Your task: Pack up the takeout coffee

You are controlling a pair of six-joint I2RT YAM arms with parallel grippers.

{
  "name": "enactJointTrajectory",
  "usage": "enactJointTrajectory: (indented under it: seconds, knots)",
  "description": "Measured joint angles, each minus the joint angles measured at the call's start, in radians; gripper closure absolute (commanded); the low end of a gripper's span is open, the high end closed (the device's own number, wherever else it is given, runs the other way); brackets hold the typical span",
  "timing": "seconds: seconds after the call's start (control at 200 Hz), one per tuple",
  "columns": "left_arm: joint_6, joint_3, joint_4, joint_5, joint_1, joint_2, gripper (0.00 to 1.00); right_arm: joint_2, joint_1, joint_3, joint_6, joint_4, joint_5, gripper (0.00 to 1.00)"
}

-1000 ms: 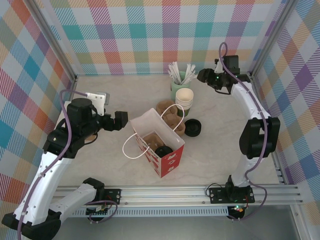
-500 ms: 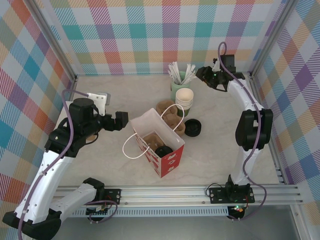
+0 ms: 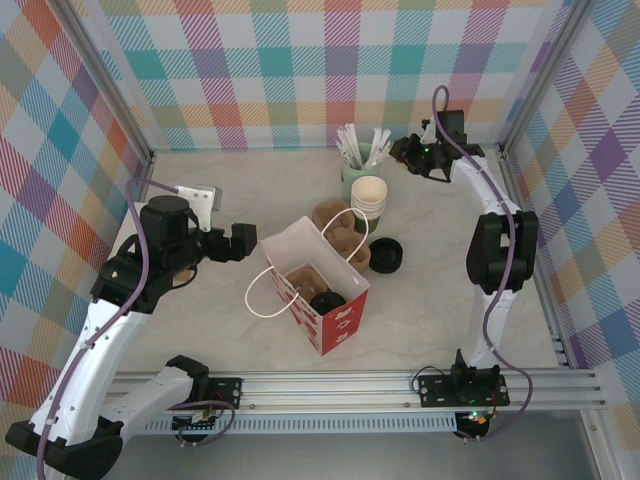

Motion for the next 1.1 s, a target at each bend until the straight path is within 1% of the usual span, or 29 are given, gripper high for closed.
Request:
enactJointTrajectory:
  seconds: [0.175, 0.405, 0.565, 0.695, 0.775, 0.985, 1.1]
  knots:
    - [0.0, 0.0, 0.0, 0.0, 0.0, 0.0, 0.0, 0.011, 0.0, 0.035, 0.0, 0.002, -0.026, 0.68]
    - [0.0, -0.003, 0.0, 0.0, 0.0, 0.0, 0.0, 0.022, 0.0, 0.048, 0.0, 0.007, -0.054, 0.71]
    - [0.001, -0.003, -0.002, 0.0, 0.0, 0.001, 0.0, 0.03, 0.0, 0.053, 0.0, 0.006, -0.06, 0.78]
    - [0.001, -0.003, -0.011, -0.002, 0.0, 0.001, 0.0, 0.032, 0.0, 0.054, -0.006, -0.001, -0.063, 0.88]
    - [0.001, -0.004, -0.015, -0.005, 0.0, 0.001, 0.0, 0.032, 0.0, 0.056, -0.011, -0.01, -0.062, 0.92]
    - [0.001, -0.011, -0.015, -0.008, 0.0, -0.003, 0.0, 0.018, 0.0, 0.061, -0.06, -0.057, -0.048, 0.96]
    - [0.001, -0.023, -0.016, -0.011, 0.0, -0.01, 0.0, -0.03, 0.0, 0.061, -0.105, -0.113, -0.026, 0.96]
